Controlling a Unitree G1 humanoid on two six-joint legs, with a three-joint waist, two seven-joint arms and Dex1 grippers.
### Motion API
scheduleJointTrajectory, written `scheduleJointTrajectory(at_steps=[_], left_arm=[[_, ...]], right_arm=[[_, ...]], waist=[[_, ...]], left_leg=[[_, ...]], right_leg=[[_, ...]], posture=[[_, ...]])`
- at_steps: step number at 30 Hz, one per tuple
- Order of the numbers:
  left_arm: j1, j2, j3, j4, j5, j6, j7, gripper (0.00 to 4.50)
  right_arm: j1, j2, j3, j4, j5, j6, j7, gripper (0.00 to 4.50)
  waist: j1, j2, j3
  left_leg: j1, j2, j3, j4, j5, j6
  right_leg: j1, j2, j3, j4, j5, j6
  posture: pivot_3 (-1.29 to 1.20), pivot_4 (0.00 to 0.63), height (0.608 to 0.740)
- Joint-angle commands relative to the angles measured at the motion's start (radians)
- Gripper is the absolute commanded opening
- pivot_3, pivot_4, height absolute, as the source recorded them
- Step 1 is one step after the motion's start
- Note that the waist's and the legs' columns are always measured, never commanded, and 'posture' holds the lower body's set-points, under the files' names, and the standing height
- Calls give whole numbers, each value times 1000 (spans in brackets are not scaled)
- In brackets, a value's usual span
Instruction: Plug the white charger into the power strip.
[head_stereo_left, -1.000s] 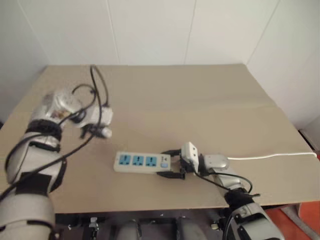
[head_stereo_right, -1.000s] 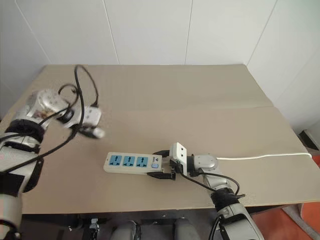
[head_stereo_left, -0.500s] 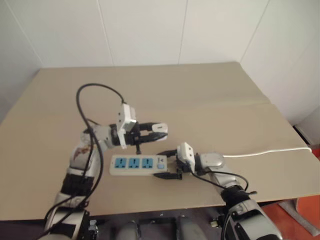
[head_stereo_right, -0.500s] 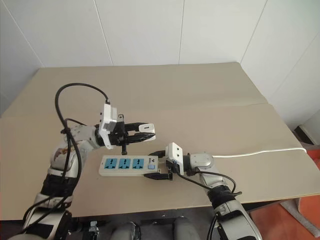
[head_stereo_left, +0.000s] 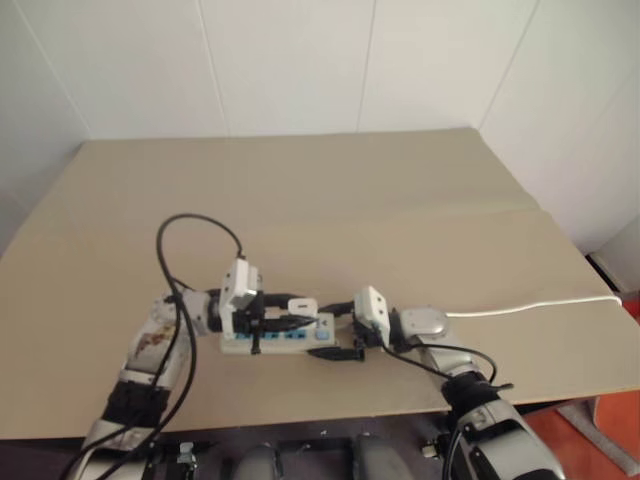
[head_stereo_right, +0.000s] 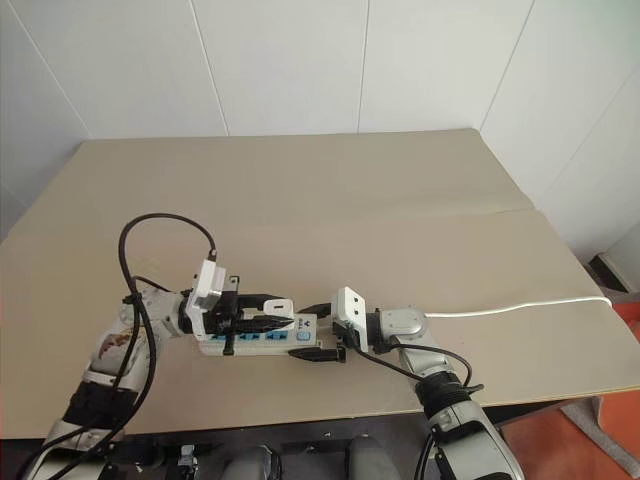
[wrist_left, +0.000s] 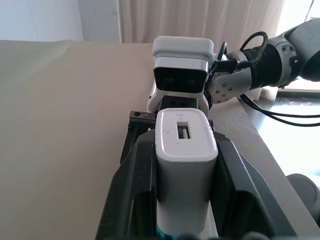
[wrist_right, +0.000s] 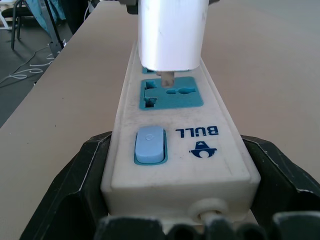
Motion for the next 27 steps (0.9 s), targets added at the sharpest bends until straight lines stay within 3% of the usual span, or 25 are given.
scheduleJointTrajectory(at_steps=[1, 27], left_arm=[[-4, -2, -9, 13, 9, -43, -8, 1012], [-6, 27, -9, 44, -3, -75, -56, 1012]], right_arm=[[19, -3, 29, 0, -24, -2, 10, 3460], [19, -13, 32, -14, -23, 14, 11, 3460]], waist=[[0, 0, 0], [0, 0, 0]], left_leg=[[0, 0, 0, 0, 0, 0], [-1, 0, 0, 0, 0, 0]], right_leg=[[0, 0, 0, 0, 0, 0], [0, 0, 0, -1, 0, 0]], posture=[[0, 150, 740], [0, 150, 740]])
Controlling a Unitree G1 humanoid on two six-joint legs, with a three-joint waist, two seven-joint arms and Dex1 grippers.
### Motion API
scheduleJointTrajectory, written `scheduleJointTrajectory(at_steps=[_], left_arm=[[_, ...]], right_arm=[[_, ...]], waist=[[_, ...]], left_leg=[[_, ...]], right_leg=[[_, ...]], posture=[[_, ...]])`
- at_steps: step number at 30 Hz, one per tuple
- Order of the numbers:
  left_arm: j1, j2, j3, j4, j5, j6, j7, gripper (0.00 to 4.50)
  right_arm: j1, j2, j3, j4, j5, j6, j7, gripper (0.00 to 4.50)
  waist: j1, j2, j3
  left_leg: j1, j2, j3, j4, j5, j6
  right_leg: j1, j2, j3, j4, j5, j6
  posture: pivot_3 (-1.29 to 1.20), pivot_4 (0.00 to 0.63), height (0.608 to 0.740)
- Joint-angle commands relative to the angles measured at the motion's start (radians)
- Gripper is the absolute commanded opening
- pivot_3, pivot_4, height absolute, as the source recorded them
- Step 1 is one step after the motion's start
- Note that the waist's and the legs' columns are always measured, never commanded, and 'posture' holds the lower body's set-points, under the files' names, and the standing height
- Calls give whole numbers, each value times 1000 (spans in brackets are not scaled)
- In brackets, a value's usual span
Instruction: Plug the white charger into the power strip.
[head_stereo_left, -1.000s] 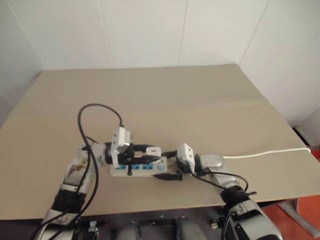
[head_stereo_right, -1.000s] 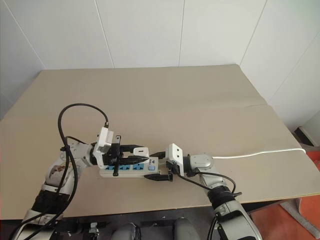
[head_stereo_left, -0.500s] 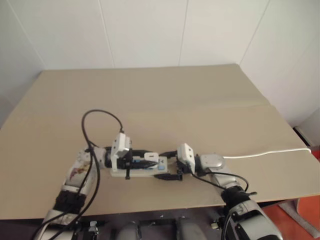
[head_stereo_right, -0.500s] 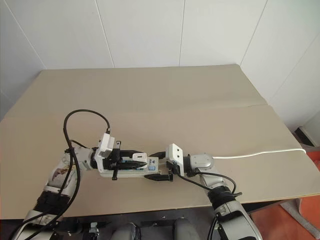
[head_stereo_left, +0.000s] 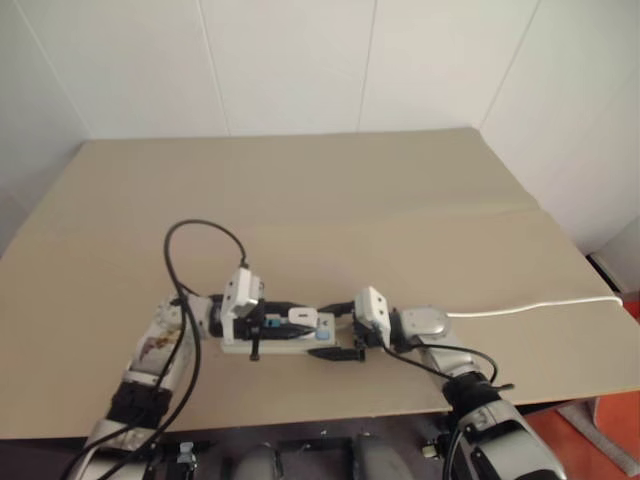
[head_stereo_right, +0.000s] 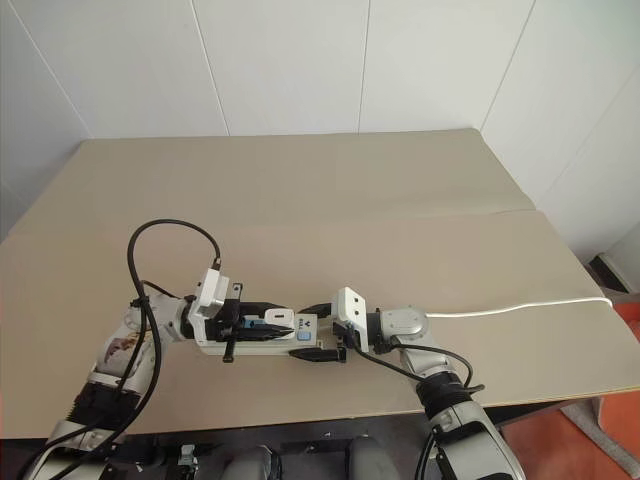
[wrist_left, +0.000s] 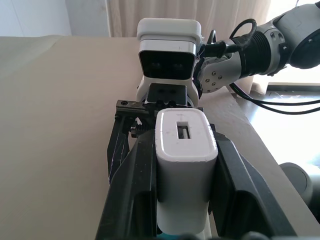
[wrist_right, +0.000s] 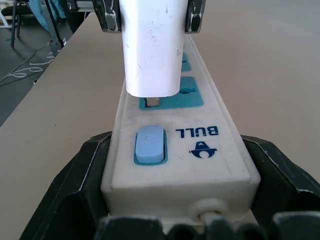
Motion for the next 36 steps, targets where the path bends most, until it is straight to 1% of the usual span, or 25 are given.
scheduleJointTrajectory(at_steps=[1, 20, 23, 26, 30, 36], left_arm=[[-9, 21, 19, 2, -11, -12, -14, 1012], [-12, 37, 14, 43, -8, -24, -26, 1012], [-6, 54, 7, 90, 21, -64, -49, 1012], [8, 87, -18, 187, 84, -186, -105, 1012], [29, 103, -31, 246, 101, -219, -92, 1012], [25, 93, -36, 289, 115, -233, -45, 1012]], right_arm=[[17, -8, 29, -5, -23, 13, 13, 3460], [14, -8, 29, -4, -20, 16, 14, 3460], [14, -9, 29, -5, -19, 18, 14, 3460], [13, -10, 30, -6, -17, 21, 14, 3460], [15, -13, 31, -11, -14, 24, 12, 3460], [14, -12, 35, -17, -12, 30, 12, 3460]], waist=[[0, 0, 0], [-2, 0, 0], [-2, 0, 0], [-3, 0, 0], [-5, 0, 0], [-3, 1, -2]], left_leg=[[0, 0, 0, 0, 0, 0], [0, 0, 0, -1, 0, 0], [0, 0, 0, -1, 0, 0], [0, 1, 0, -2, 0, 0], [3, 1, 2, -5, 0, 0], [4, 1, 2, -9, 0, 0]], right_leg=[[0, 0, 0, 0, 0, 0], [0, 0, 0, -1, 0, 0], [0, 0, 0, -1, 0, 0], [-1, 1, 0, -2, 0, 0], [0, 1, 2, -2, 0, 0], [1, 1, 2, -4, 0, 0]], posture=[[0, 150, 740], [0, 150, 740], [0, 150, 740], [0, 150, 740], [0, 150, 740], [0, 150, 740]])
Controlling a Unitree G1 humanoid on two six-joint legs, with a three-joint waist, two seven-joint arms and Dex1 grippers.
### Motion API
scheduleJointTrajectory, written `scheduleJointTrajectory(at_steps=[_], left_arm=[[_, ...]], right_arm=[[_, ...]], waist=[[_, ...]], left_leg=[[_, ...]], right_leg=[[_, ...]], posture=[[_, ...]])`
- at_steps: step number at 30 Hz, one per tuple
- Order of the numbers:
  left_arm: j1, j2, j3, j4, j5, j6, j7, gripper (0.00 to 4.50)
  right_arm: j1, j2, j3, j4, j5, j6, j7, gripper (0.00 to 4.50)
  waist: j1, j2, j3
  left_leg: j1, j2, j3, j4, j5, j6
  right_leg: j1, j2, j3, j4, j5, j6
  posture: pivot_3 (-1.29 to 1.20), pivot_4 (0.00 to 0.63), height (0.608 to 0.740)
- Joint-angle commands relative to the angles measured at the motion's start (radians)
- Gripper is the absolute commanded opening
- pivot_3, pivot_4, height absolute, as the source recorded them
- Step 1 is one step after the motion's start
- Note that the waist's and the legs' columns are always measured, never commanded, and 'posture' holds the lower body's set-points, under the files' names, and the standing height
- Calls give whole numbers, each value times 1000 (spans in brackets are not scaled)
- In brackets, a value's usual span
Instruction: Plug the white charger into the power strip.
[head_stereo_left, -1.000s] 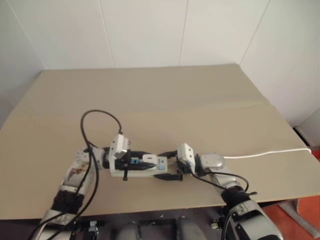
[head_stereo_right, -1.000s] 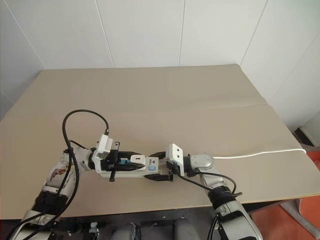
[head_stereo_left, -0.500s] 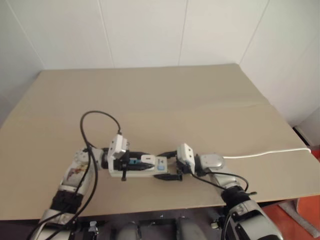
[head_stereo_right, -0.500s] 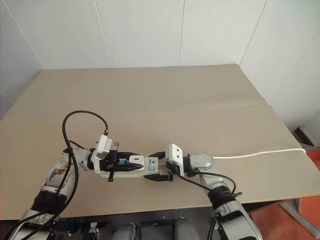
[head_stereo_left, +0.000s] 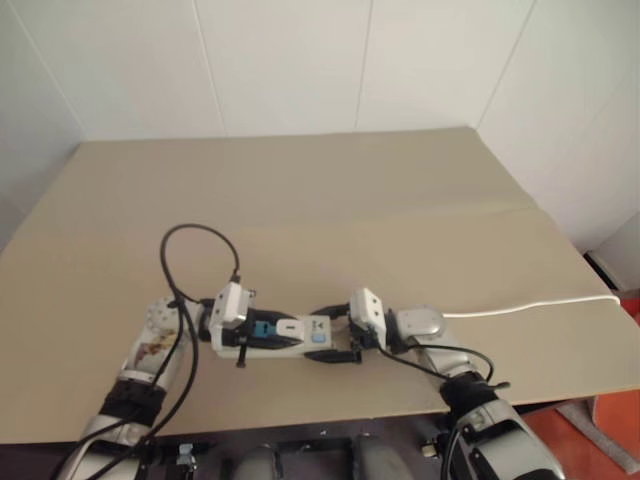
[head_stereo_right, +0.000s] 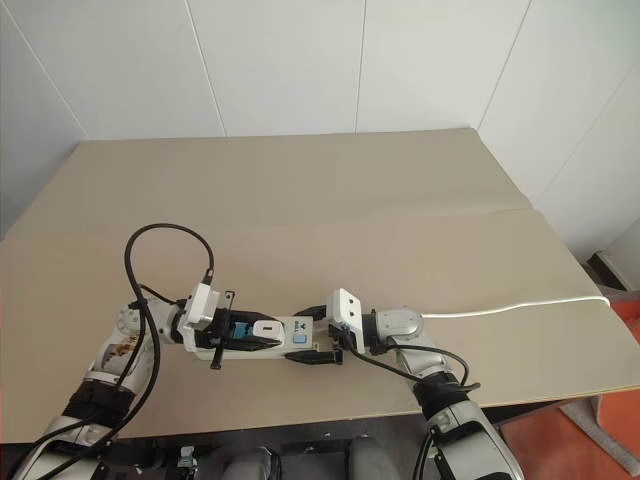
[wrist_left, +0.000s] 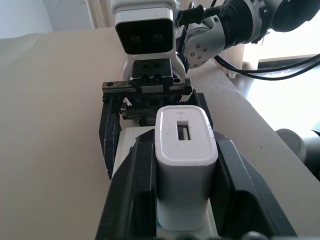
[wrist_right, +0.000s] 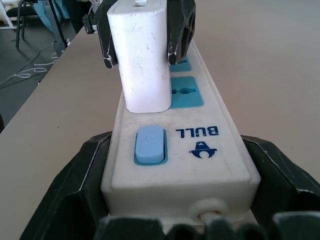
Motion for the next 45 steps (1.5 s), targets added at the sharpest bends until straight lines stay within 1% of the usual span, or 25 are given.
scheduleJointTrajectory(at_steps=[1, 6, 13, 20, 22, 25, 27, 31, 34, 36, 38, 40, 43, 45], left_arm=[[38, 48, 1, 114, 93, 20, 52, 1012], [73, 56, -2, 68, 80, 68, 72, 1012], [114, 82, -22, -24, 71, 160, 107, 1012], [116, 96, -23, -14, 62, 124, 72, 1012], [115, 98, -24, -9, 67, 107, 68, 1766], [106, 101, -23, -5, 74, 84, 59, 2615], [91, 100, -13, 4, 67, 56, 45, 3310], [68, 143, 21, -29, 38, 69, 5, 4473], [65, 207, 58, -81, 10, 125, -14, 4473], [51, 283, 91, -113, -4, 166, -41, 4473], [29, 341, 122, -133, -21, 203, -53, 4500], [15, 369, 162, -133, -41, 223, -45, 4500], [34, 398, 216, -110, -45, 214, -45, 4500], [70, 407, 246, -121, -50, 210, -39, 4500]], right_arm=[[15, -16, 15, -7, -14, 11, 18, 3460], [12, -16, 13, -8, -14, 11, 16, 3460], [7, -15, 11, 1, -13, 6, 14, 3460], [4, -15, 11, 6, -12, 3, 11, 3460], [4, -15, 11, 6, -12, 3, 10, 3460], [4, -15, 11, 8, -11, 2, 10, 3460], [1, -14, 10, 12, -12, 2, 10, 3460], [1, -9, 9, 15, -11, 1, 8, 3460], [4, -7, 7, 15, -10, -7, 6, 3460], [6, -12, 2, 3, 1, 2, 15, 3460], [11, -31, -6, -22, 14, 30, 26, 4169], [20, -63, -20, -59, 24, 47, 32, 4475], [59, -127, -64, -149, 40, 63, 1, 4475], [101, -184, -100, -235, 69, 97, -3, 4475]], waist=[[0, 1, -1], [1, 4, -3], [0, 4, -4], [-1, 4, -4], [-4, 5, -4], [3, 8, -5], [5, 9, -6], [3, 9, -6], [2, 8, -5], [2, 6, -4], [4, 5, -3], [9, 5, -1], [23, 5, -1], [30, 5, -1]], left_leg=[[0, 0, 0, 0, 0, 0], [0, 0, 0, 0, 0, 0], [0, 0, 0, -1, 0, 0], [1, 1, 0, -3, 0, 0], [1, 1, 0, -4, 0, 0], [1, 0, 0, -5, 0, 0], [1, 0, 0, -5, 0, 0], [1, 0, 0, -6, 0, 0], [0, 0, 0, -6, 0, 0], [-1, 1, 0, -6, 0, 0], [-1, 1, 0, -6, 0, 0], [-3, 1, 0, -6, 0, 0], [-6, -1, 0, -6, 0, 0], [-11, -2, 0, -5, 0, 0]], right_leg=[[0, 0, 0, 0, 0, 0], [0, 0, 0, 0, 0, 0], [1, 0, 0, -1, 0, 0], [1, 1, 0, -3, 0, 0], [1, 1, 0, -3, 0, 0], [0, 1, 1, -4, 0, 0], [1, 0, 1, -4, 0, 0], [0, 0, 0, -4, 0, 0], [-1, 1, 0, -5, 0, 0], [-1, 1, 0, -5, 0, 0], [-2, 1, -1, -6, 0, 0], [-2, 0, -1, -7, 0, 0], [-2, -2, -3, -10, 0, 0], [-6, -4, -3, -11, 0, 0]], posture=[[0, 150, 740], [0, 150, 740], [0, 150, 740], [0, 150, 740], [0, 150, 740], [0, 150, 740], [0, 150, 740], [0, 150, 740], [0, 150, 740], [0, 150, 740], [0, 150, 740], [0, 150, 740], [0, 150, 740], [0, 150, 740]])
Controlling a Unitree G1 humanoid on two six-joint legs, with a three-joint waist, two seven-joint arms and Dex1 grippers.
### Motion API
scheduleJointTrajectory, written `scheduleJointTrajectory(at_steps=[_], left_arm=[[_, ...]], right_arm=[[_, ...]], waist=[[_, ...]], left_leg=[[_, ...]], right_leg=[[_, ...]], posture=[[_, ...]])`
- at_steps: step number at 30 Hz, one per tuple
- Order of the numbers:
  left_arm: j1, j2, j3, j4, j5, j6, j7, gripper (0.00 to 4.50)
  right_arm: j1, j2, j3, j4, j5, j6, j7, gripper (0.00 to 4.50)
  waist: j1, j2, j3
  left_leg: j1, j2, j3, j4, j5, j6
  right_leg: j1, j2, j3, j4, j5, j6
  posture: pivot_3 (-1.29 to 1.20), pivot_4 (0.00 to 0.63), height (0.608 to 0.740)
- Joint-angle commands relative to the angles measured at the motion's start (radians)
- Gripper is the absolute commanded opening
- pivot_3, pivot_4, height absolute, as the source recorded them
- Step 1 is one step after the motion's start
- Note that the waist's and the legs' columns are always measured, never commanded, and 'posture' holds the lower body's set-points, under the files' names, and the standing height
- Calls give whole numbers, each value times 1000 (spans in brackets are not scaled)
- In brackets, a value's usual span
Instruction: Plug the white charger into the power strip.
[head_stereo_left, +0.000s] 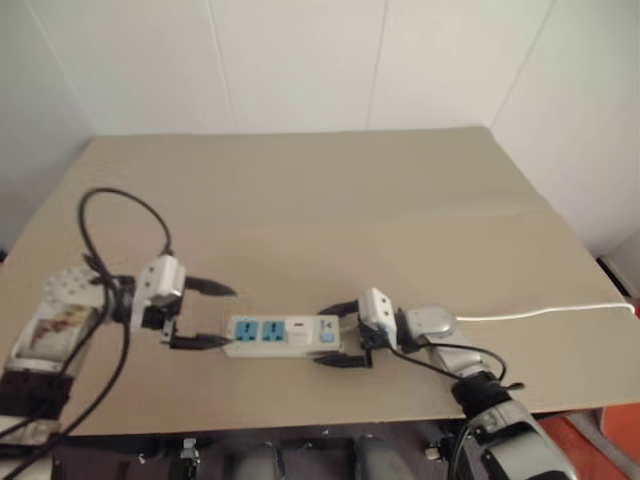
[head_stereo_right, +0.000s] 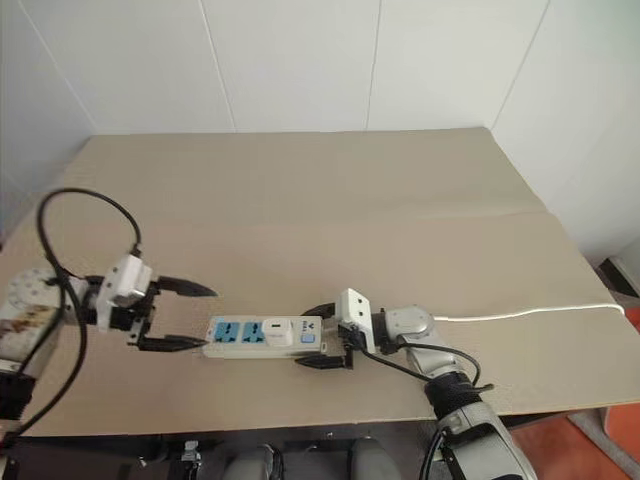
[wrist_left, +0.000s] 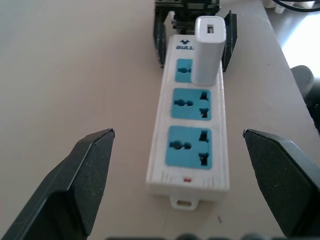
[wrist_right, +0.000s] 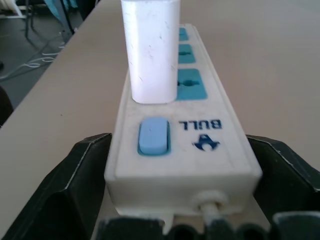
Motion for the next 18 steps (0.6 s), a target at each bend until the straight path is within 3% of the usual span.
scheduleJointTrajectory(at_steps=[1, 4, 9, 13, 18], left_arm=[[66, 24, 74, -33, -25, -1, 4, 4500], [161, 35, 154, -86, -45, 19, 33, 4500], [312, 39, 288, -159, -58, 68, 117, 4500], [397, 23, 353, -241, -93, 154, 184, 4500], [470, 9, 400, -328, -116, 213, 243, 4500]], right_arm=[[74, -106, -97, -169, 58, 63, -14, 4475], [192, -225, -216, -338, 124, 126, -39, 4475], [430, -393, -456, -538, 233, 229, -77, 4475], [521, -440, -571, -589, 271, 288, -123, 4475], [549, -456, -617, -597, 280, 312, -143, 4475]], waist=[[6, 0, 0], [9, 0, 0], [13, -1, 1], [3, -2, 2], [2, -4, 3]], left_leg=[[-4, 0, 0, 0, 0, 0], [-14, 0, 0, 2, 0, 0], [-16, 1, -1, 1, 0, 0], [-7, 1, 0, 1, 0, 0], [1, 2, 1, 1, 0, 0]], right_leg=[[-3, -1, 0, 0, 0, 0], [-14, -1, 0, 1, 0, 0], [-15, -1, -2, 0, 0, 0], [-5, 0, 0, 1, 0, 0], [2, 1, 1, -1, -3, 6]], posture=[[0, 150, 740], [0, 150, 740], [0, 150, 740], [0, 150, 740], [0, 150, 740]])
